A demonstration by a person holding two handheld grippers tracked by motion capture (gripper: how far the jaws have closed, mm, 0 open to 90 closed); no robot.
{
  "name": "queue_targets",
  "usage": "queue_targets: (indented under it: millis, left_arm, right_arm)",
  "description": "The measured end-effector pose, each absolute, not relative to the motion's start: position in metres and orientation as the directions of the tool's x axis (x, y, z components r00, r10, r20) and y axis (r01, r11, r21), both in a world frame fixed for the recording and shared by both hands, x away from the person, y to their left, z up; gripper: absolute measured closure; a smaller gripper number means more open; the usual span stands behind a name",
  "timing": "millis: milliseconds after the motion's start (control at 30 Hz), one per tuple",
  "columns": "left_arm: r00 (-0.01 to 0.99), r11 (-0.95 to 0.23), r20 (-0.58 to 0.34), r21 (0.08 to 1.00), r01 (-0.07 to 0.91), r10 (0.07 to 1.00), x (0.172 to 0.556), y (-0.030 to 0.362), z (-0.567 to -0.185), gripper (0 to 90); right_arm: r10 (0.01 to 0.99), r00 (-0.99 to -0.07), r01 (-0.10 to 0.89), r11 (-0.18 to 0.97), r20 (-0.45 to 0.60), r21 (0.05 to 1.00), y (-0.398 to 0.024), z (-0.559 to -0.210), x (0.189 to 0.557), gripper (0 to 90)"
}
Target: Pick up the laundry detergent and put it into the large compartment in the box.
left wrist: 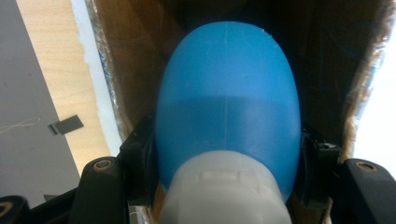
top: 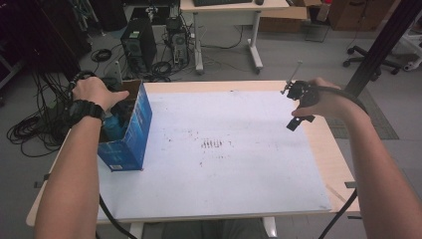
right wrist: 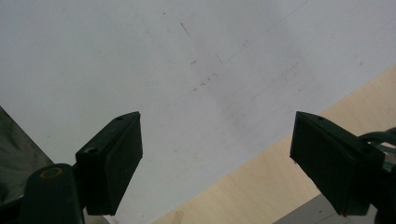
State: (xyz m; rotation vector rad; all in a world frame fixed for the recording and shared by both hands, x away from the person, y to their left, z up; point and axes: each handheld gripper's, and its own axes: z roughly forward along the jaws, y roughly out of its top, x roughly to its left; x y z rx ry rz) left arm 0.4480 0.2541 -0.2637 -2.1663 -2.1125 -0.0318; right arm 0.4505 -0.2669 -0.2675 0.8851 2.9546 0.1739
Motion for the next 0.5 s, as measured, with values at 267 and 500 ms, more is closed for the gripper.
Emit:
queue_targets:
  millis: [267, 500]
  left_arm:
    - [0.032, -0.027, 0.085, -0.053, 0.998, 0.996, 0.4481, 0.2544, -0.2714, 37.3]
    - [0.038, -0.034, 0.089, -0.053, 0.998, 0.995, 0.4484, 0.2533, -0.2747, 37.2]
  right_arm:
    - [0.555, -0.832, 0.548, 0.827, -0.019, 0.123, -0.2683, -0.2678, 0.4501, 16.9]
    - [0.556, -0.831, 0.55, 0.826, -0.017, 0.124, -0.2692, -0.2685, 0.4504, 16.9]
